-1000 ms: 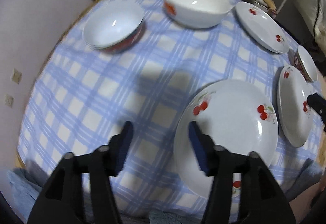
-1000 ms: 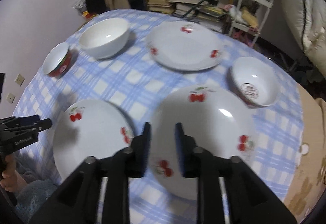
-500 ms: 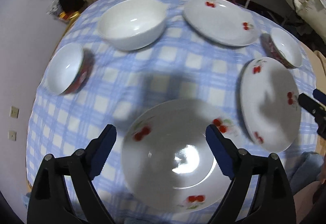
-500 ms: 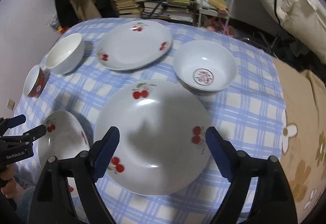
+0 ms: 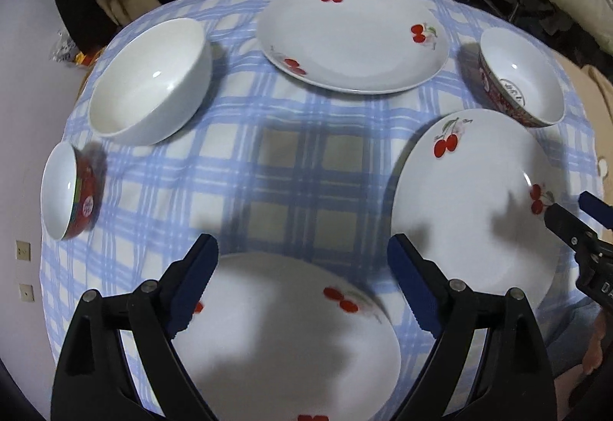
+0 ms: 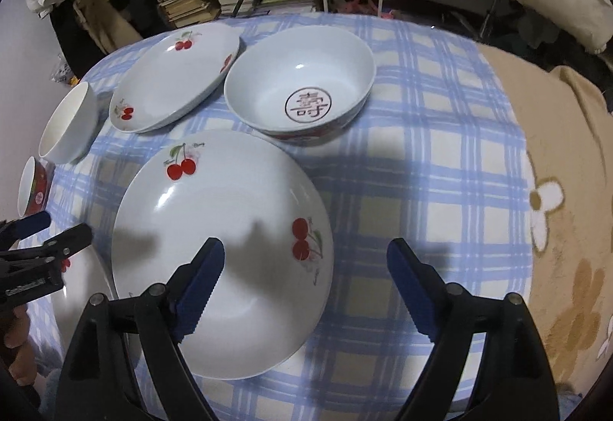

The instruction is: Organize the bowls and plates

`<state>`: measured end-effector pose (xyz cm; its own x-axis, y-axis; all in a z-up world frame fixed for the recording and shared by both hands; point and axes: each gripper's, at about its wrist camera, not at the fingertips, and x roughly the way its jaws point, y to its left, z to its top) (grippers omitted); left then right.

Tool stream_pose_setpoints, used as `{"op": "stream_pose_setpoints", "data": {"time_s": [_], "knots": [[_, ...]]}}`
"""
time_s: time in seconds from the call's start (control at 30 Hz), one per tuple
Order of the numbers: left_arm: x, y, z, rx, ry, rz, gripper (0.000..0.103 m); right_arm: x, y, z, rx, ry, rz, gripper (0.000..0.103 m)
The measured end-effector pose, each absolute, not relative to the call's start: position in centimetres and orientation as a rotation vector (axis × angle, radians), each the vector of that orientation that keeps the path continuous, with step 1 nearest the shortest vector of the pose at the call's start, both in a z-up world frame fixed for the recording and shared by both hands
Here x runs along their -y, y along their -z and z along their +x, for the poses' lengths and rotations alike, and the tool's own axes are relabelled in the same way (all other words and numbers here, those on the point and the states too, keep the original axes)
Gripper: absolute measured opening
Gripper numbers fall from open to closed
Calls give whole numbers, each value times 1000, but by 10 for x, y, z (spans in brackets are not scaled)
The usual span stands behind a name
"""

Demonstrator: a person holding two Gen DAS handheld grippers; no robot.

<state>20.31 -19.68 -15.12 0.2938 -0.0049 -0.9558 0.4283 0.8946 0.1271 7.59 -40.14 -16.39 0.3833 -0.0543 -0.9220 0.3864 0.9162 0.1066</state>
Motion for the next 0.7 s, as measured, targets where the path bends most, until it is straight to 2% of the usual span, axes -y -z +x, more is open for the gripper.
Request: {"op": "stream_pose_setpoints", "data": {"time_s": [0.13, 0.23, 0.3, 0.37, 0.43, 0.53, 0.6, 0.7], "knots": [[203, 160, 207, -1276, 322, 365, 89, 410, 172, 76, -1167, 295, 357, 91], [208, 161, 209, -1279, 351, 350, 89, 414, 177, 76, -1183, 305, 368, 79], [211, 161, 211, -1276, 372, 331, 89, 414, 183, 77, -1212, 304, 368, 77], [216, 163, 214, -1280, 382, 335, 89, 414, 186, 79, -1221, 298, 371, 68], [219, 165, 216, -1290, 395, 339, 88, 413, 187, 80, -1223, 295, 369, 67], [228, 167, 216, -1268, 392, 392, 67, 413, 188, 80, -1223, 301, 366, 66], [234, 169, 218, -1277, 404, 397, 62, 413, 189, 81, -1223, 303, 371, 66], [239, 175, 222, -1324, 438, 356, 46, 415, 191, 81, -1226, 299, 388, 56]]}}
